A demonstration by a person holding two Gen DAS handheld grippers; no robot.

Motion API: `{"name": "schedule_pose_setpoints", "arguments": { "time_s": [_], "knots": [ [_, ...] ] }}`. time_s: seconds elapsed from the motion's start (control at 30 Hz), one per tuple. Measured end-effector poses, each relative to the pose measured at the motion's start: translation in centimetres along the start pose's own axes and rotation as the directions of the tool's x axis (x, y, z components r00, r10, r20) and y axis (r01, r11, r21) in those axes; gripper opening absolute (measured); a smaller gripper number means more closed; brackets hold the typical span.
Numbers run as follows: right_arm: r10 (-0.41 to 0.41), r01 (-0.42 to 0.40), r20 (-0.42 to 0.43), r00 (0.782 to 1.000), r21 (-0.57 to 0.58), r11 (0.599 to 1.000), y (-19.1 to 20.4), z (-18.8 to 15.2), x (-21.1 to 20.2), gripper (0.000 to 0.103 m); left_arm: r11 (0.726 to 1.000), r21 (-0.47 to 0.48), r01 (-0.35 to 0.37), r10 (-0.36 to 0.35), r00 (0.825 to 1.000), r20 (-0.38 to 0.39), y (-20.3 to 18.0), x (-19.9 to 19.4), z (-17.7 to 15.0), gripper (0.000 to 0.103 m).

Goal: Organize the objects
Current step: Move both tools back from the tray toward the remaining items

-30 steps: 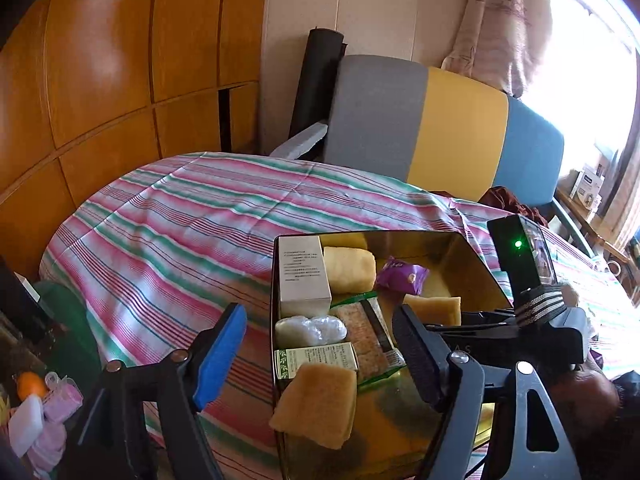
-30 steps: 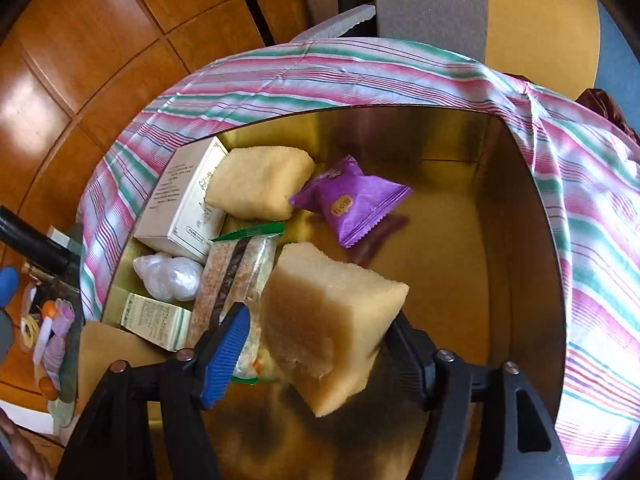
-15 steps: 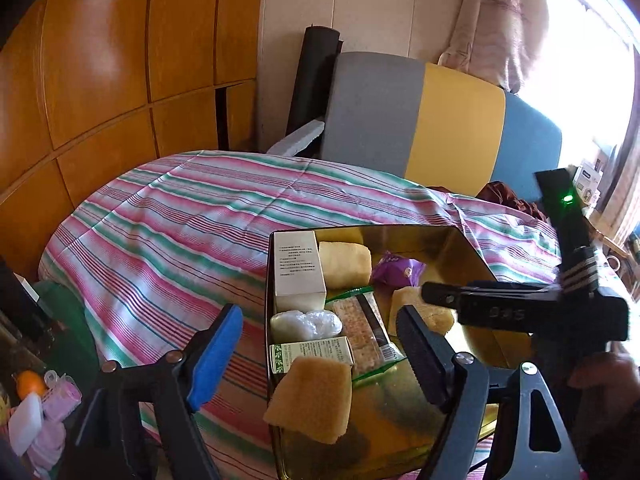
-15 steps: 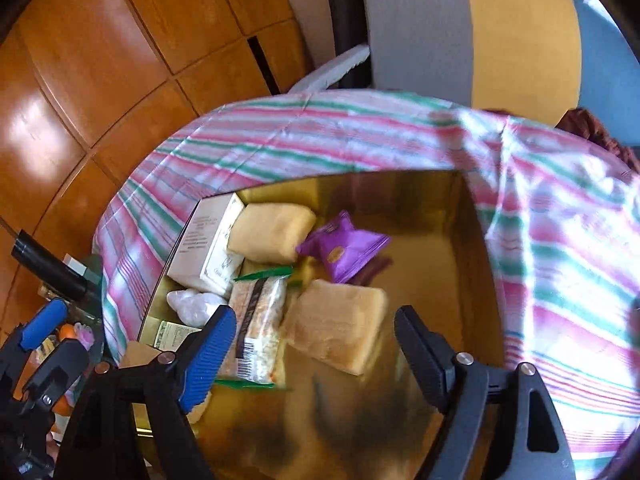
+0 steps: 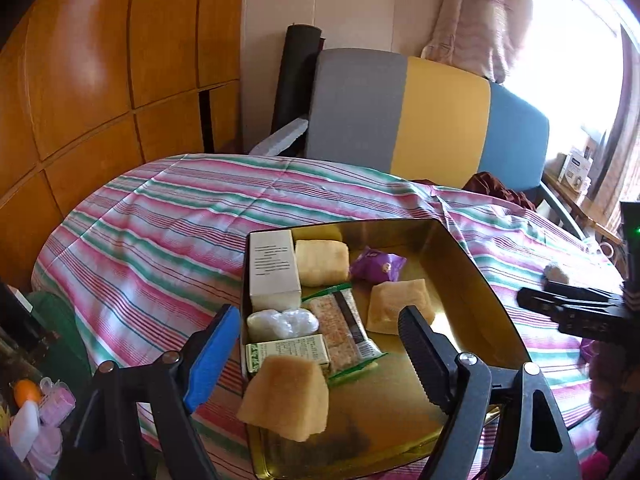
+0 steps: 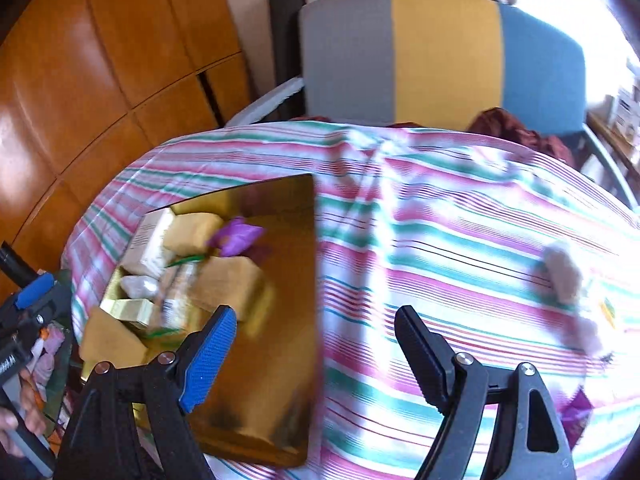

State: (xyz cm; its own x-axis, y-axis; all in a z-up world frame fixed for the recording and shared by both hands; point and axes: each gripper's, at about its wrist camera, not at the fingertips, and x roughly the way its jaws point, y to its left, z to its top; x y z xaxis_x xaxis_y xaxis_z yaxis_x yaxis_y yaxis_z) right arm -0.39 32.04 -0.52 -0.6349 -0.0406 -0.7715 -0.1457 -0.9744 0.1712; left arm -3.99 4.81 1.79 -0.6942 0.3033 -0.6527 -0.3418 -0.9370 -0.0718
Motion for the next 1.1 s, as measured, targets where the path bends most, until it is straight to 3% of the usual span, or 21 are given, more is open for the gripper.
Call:
{"name": "schedule_pose_setpoints", "arguments": {
  "time_s": [0.27, 0.47, 0.53, 0.63, 0.73, 0.83, 0.93, 1.1],
  "knots": [
    [-0.124, 0.122, 0.033, 0.992, 0.072, 0.990, -7.2, -2.1, -4.4, 0.083, 0.998, 0.057, 0.032, -0.032, 0.999, 0.005, -2.2, -0.2, 0.4, 0.082],
    [-0.274, 0.262, 0.023, 0.962, 0.226, 0.938, -14.9, -4.8, -7.6, 0.083, 0.991, 0.109, 0.082, -0.083, 0.997, 0.001, -5.0, -0.1, 1.0, 0.082],
    [-0.344, 0.319, 0.027, 0.939, 0.311, 0.895, -17.9, -5.9, -9.0, 0.083, 0.985, 0.136, 0.106, -0.107, 0.994, -0.001, -6.6, 0.0, 1.3, 0.082],
    [-0.419, 0.354, 0.024, 0.908, 0.490, 0.797, -22.3, -8.4, -10.8, 0.083, 0.973, 0.176, 0.153, -0.153, 0.988, -0.012, -9.3, 0.3, 1.6, 0.082],
    [-0.468, 0.366, -0.037, 0.883, 0.678, 0.637, -26.0, -10.5, -11.9, 0.083, 0.951, 0.232, 0.206, -0.206, 0.978, -0.025, -12.9, 0.6, 1.6, 0.082],
    [-0.454, 0.311, -0.038, 0.890, 0.780, 0.544, -28.2, -12.2, -12.8, 0.083, 0.924, 0.276, 0.264, -0.255, 0.965, -0.068, -16.5, 1.4, 1.2, 0.082],
    [-0.435, 0.277, -0.032, 0.900, 0.812, 0.514, -28.9, -12.8, -13.0, 0.083, 0.887, 0.342, 0.310, -0.290, 0.951, -0.108, -20.5, 2.4, 0.4, 0.082],
    [-0.414, 0.237, 0.014, 0.910, 0.803, 0.548, -28.4, -12.5, -13.1, 0.083, 0.821, 0.424, 0.382, -0.332, 0.924, -0.189, -26.9, 4.8, -0.8, 0.076]
  ]
}}
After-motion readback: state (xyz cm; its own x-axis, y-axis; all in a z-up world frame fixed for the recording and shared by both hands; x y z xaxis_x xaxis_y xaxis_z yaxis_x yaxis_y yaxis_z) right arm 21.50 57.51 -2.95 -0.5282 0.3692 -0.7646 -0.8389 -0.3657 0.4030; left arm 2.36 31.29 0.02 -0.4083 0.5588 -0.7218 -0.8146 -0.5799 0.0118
